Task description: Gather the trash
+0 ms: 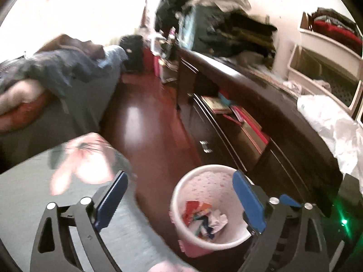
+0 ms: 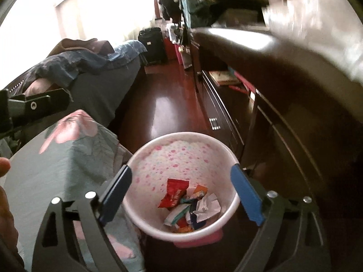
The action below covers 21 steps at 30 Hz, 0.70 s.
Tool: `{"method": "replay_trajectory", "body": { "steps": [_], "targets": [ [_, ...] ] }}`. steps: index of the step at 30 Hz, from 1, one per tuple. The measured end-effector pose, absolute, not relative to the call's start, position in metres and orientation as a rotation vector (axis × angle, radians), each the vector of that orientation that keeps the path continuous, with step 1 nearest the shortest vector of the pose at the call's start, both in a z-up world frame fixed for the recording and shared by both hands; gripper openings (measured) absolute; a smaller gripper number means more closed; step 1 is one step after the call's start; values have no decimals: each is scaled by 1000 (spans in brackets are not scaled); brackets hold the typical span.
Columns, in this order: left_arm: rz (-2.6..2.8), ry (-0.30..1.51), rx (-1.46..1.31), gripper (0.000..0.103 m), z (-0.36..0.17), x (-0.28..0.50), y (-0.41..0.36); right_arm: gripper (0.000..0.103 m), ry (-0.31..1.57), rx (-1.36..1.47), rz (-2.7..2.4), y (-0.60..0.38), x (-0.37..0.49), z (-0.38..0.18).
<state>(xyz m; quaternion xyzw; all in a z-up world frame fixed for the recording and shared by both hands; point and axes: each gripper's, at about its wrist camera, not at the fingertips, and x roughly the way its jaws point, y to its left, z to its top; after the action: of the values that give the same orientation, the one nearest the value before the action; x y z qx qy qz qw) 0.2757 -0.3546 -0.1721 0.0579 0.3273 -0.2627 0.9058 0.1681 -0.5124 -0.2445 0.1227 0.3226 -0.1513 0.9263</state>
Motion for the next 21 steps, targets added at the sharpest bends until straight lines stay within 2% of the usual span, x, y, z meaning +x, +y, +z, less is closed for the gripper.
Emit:
{"method": "replay_trajectory", "body": {
  "steps": [2, 21],
  "targets": [
    [-498, 640, 125, 98, -160, 262, -334, 100, 646, 246, -295, -497, 159, -233],
    [-68, 518, -48, 99, -94, 155, -98, 100, 553, 104, 13, -288, 103, -148]
  ]
}}
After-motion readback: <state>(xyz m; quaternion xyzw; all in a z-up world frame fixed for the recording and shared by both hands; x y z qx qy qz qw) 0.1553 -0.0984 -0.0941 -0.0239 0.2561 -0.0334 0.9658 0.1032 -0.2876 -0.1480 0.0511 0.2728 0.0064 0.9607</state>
